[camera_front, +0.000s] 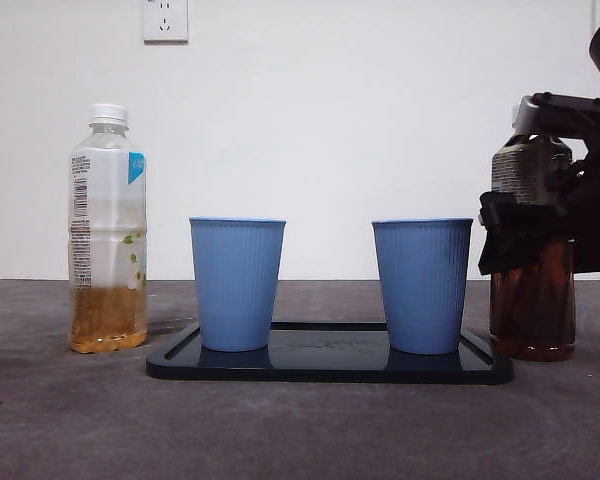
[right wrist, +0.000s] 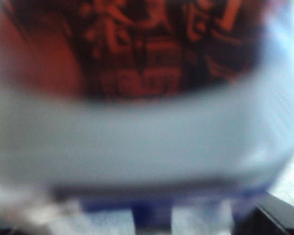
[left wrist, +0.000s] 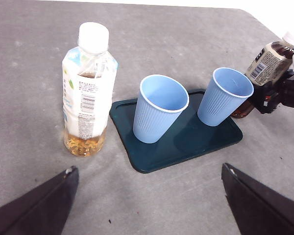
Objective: Pour the drink into the cup
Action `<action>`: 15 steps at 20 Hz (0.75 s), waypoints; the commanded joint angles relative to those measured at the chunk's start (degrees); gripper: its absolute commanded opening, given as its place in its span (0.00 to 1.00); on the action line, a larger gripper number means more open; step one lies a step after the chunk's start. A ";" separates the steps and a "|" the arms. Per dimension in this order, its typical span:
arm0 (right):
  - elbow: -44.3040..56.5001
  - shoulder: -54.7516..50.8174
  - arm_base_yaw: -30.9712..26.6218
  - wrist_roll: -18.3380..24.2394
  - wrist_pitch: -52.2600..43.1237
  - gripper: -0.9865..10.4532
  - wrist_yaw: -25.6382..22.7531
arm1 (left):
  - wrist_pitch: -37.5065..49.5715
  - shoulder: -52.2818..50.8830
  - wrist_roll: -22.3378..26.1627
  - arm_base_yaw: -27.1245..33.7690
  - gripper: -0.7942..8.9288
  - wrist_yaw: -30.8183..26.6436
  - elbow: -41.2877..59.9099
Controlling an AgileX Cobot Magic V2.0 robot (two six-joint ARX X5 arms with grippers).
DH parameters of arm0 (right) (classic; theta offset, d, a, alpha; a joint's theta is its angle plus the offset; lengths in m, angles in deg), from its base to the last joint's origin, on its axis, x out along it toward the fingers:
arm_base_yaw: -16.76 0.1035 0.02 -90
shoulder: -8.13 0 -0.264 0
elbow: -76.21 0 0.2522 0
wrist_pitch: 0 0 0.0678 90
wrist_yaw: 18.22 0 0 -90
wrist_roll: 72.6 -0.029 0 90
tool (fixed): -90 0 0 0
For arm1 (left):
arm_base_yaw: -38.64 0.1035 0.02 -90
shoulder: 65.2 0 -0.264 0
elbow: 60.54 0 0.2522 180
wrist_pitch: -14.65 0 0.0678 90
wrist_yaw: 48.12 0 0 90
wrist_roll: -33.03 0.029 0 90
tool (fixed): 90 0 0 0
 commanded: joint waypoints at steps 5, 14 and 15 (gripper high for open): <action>-0.59 -15.52 0.50 -3.89 20.46 0.44 -0.07 | 0.72 1.16 0.66 -0.09 0.61 -0.63 -1.07; -0.63 -45.59 9.77 -18.29 45.57 0.44 9.53 | 14.88 16.96 -1.16 -3.06 0.70 -2.64 2.84; -0.63 -47.47 10.51 -19.02 45.94 0.44 9.53 | 16.81 18.45 -1.16 -3.54 0.70 -4.28 3.69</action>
